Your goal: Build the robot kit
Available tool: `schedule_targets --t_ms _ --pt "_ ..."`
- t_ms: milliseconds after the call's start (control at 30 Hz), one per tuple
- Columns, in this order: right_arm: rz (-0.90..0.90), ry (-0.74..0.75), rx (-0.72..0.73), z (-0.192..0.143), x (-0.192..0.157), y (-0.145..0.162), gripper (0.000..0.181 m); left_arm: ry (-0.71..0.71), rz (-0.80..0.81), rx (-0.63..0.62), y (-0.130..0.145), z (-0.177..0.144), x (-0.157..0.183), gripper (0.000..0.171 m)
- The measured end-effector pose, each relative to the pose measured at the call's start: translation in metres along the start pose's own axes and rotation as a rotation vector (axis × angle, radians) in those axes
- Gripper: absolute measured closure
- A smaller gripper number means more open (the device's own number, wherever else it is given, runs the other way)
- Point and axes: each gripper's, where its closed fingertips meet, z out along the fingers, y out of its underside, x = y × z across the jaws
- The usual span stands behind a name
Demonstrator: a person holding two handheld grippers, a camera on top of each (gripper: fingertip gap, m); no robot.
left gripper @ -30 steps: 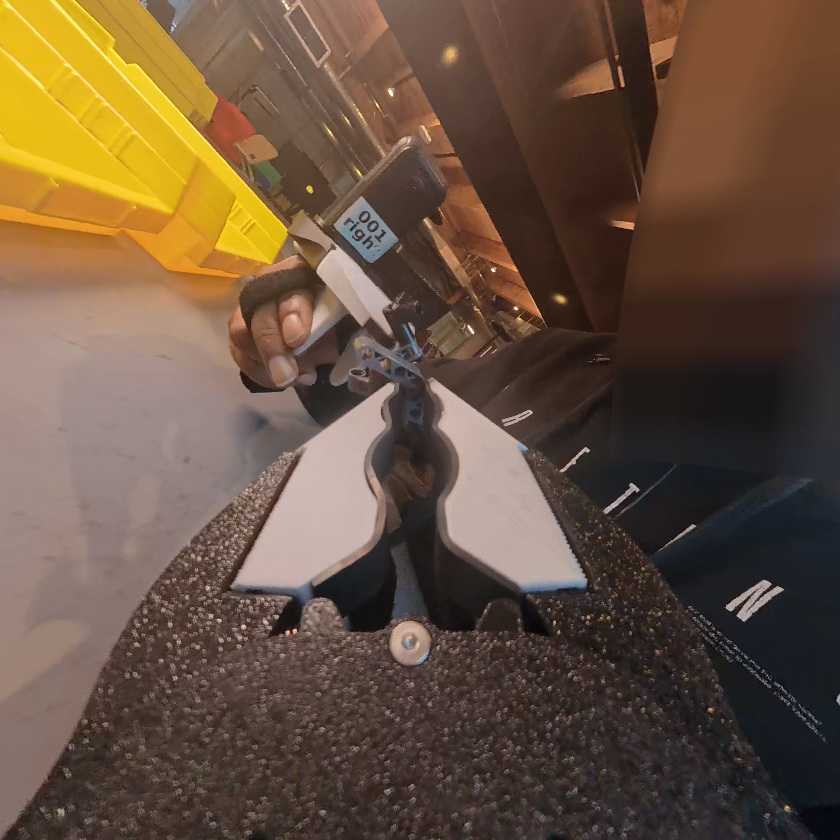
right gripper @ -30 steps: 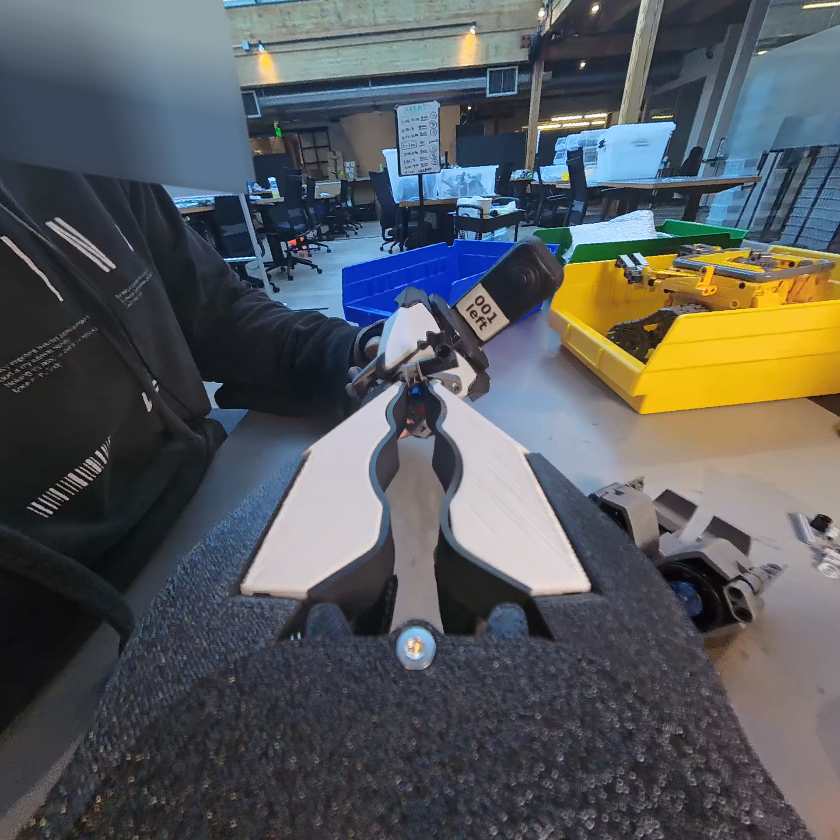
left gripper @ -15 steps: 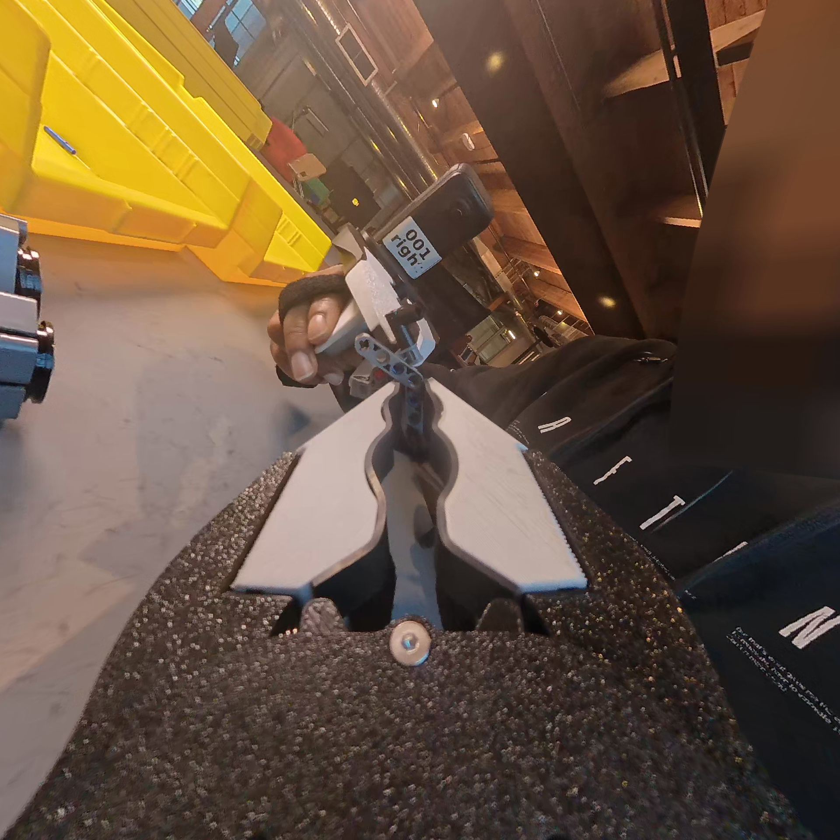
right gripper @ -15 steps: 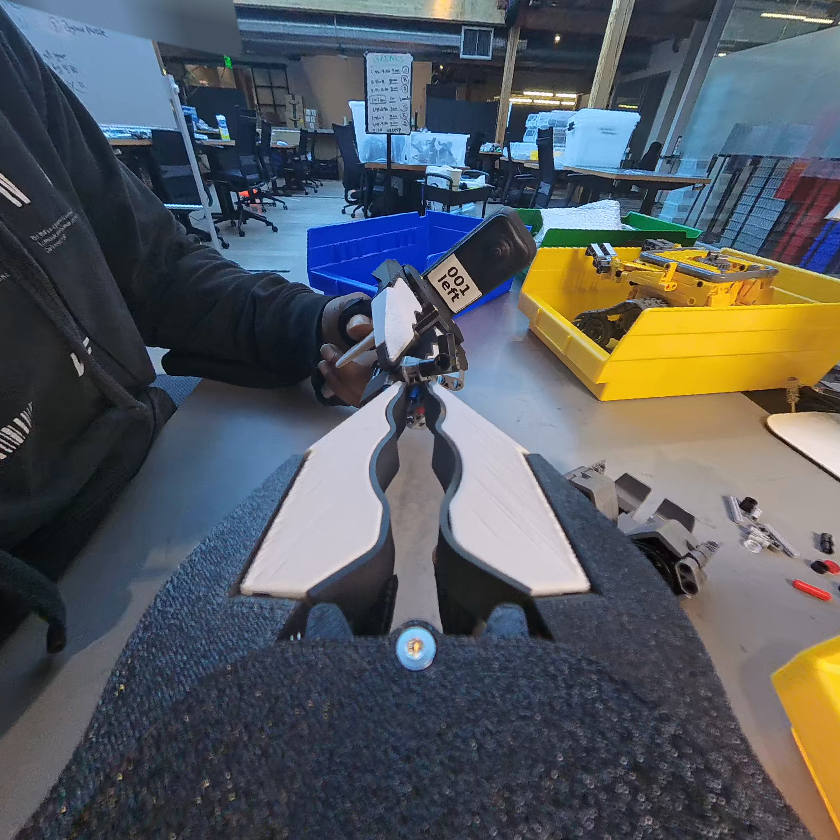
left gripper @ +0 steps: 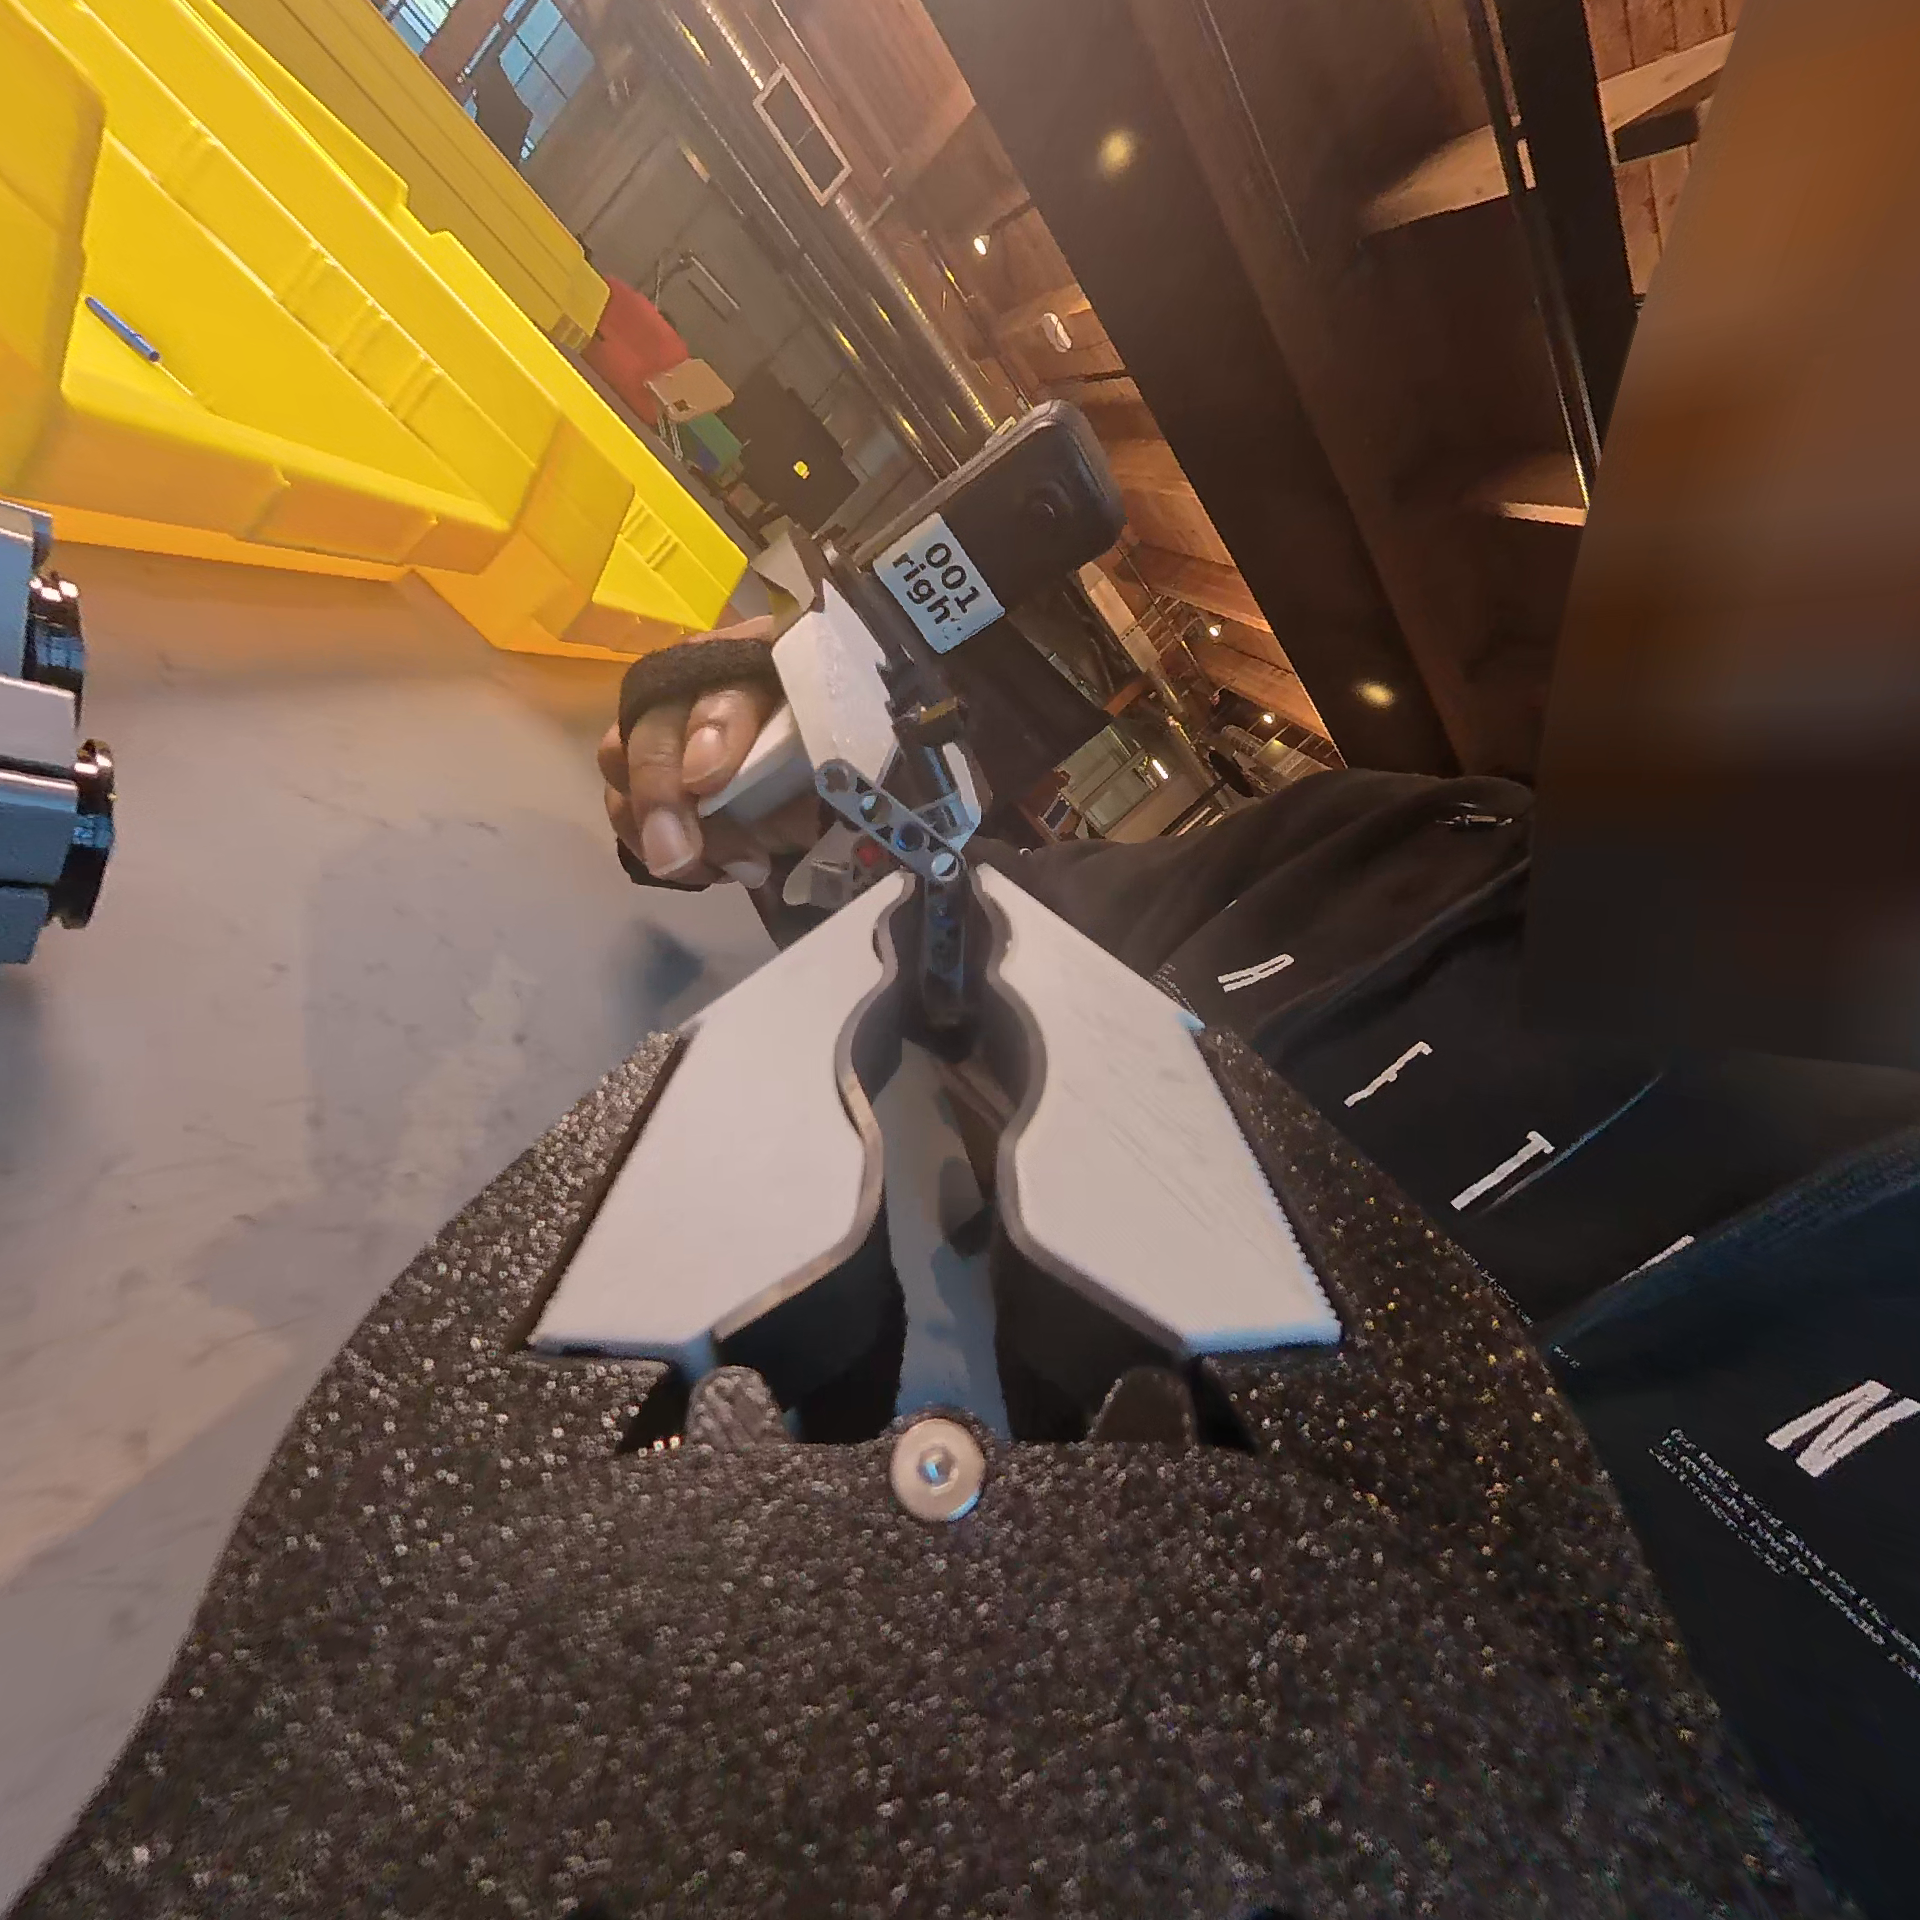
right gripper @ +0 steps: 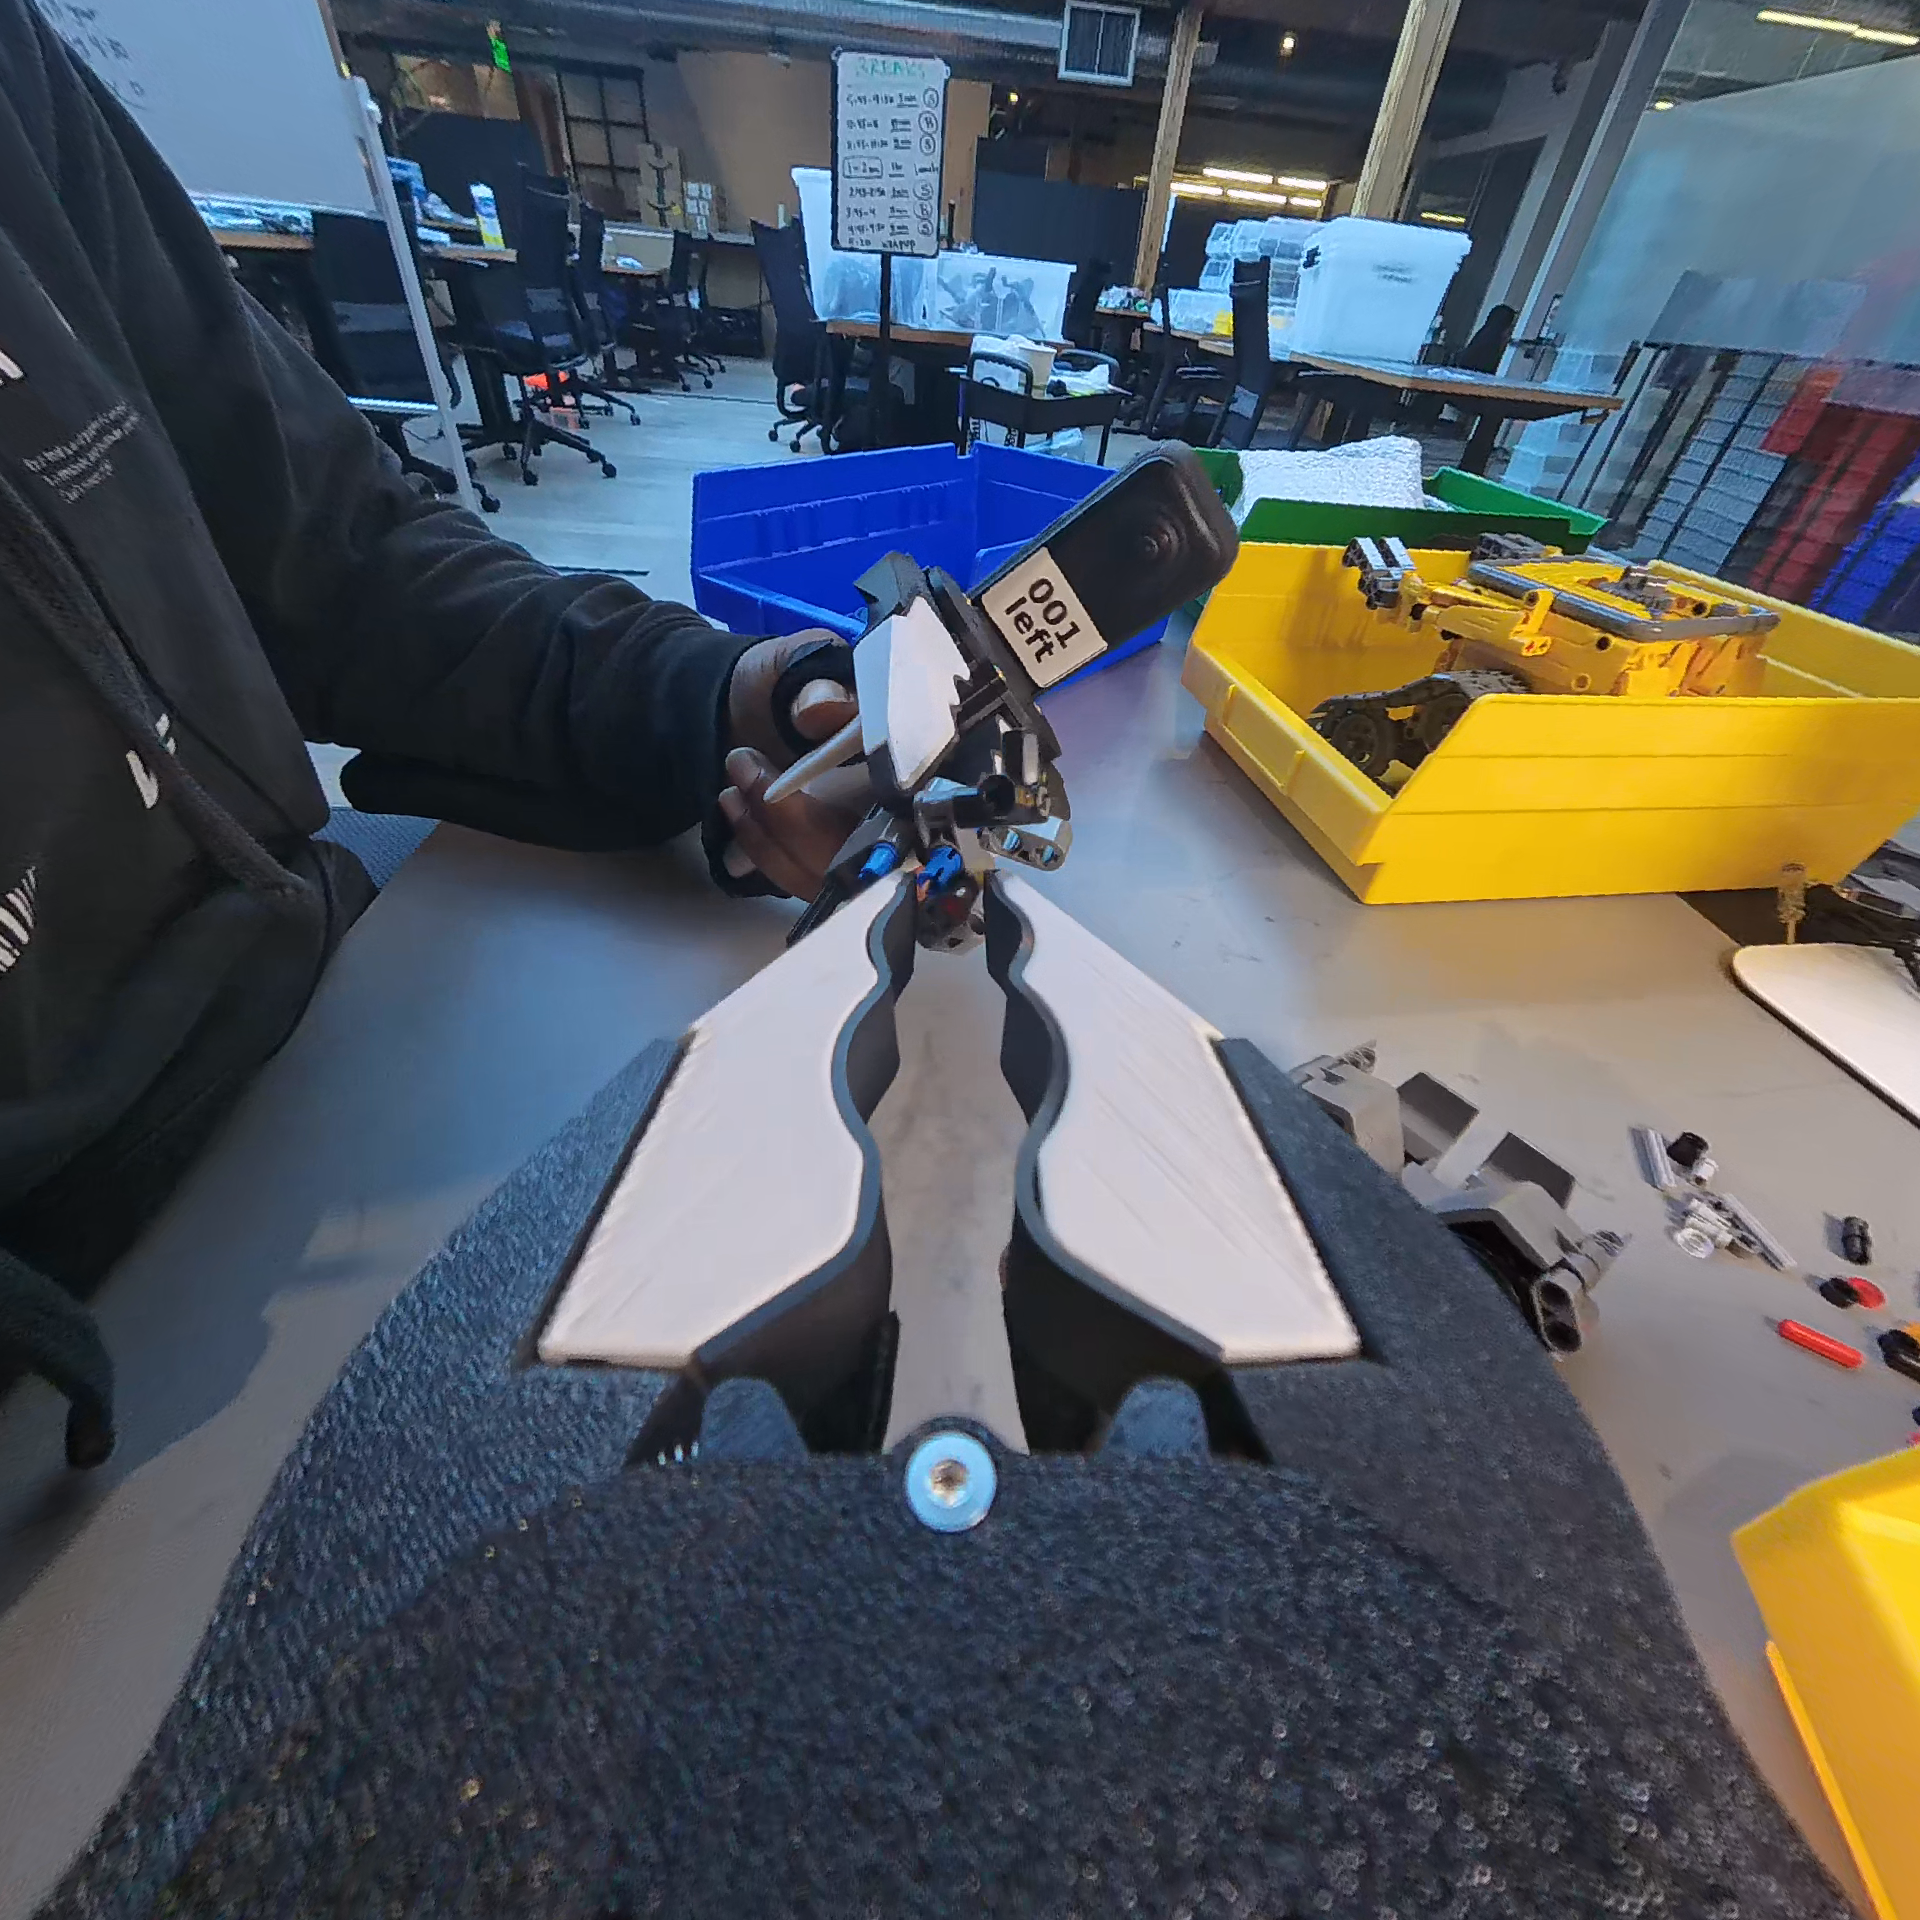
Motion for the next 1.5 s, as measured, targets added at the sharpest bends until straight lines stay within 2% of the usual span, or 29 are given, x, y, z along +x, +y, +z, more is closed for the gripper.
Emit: schedule_targets --t_ms 267,767,1000,1333,1500 --pt "-0.023 0.003 -0.009 0.001 -0.002 0.001 0.171 0.006 -0.006 -0.007 0.002 0.001 0.0 0.164" --pt "-0.009 0.051 0.005 0.001 0.009 0.004 0.173 -0.107 0.063 -0.001 -0.002 -0.003 -0.01 0.156" --pt "-0.012 0.062 -0.009 0.003 0.011 0.009 0.174 -0.149 0.082 -0.018 0.0 -0.005 -0.015 0.163" --pt "0.095 -0.02 0.008 0.003 0.004 0.007 0.174 -0.161 0.183 -0.101 0.006 -0.004 -0.01 0.164" --pt "0.136 -0.057 0.0 0.003 0.001 0.007 0.174 -0.132 0.147 -0.113 0.009 -0.004 -0.008 0.164"
